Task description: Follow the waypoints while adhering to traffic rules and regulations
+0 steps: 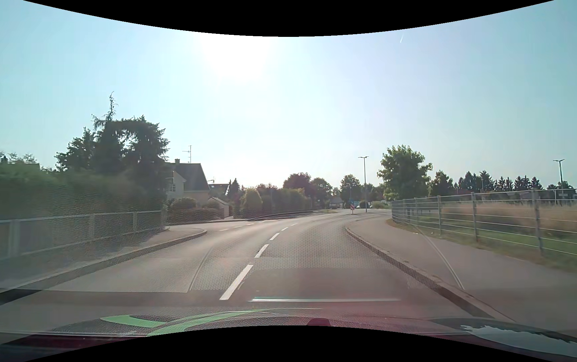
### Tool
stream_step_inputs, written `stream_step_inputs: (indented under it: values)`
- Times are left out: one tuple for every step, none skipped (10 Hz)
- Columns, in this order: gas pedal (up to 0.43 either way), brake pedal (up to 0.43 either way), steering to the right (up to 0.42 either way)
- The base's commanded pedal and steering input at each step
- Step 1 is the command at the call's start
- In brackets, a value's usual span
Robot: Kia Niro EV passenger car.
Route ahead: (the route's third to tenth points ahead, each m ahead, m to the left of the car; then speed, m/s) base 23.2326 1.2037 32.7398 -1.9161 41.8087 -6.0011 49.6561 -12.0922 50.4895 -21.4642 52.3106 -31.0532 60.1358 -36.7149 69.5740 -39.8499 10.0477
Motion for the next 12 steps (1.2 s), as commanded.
stream_step_inputs:
  values:
    - [0.000,0.049,0.006]
    - [0.000,0.085,0.009]
    - [0.000,0.098,0.015]
    - [0.000,0.098,0.021]
    - [0.000,0.110,0.025]
    - [0.000,0.116,0.028]
    - [0.000,0.116,0.031]
    - [0.000,0.116,0.035]
    - [0.000,0.128,0.038]
    - [0.000,0.122,0.042]
    - [0.000,0.116,0.044]
    - [0.000,0.098,0.048]
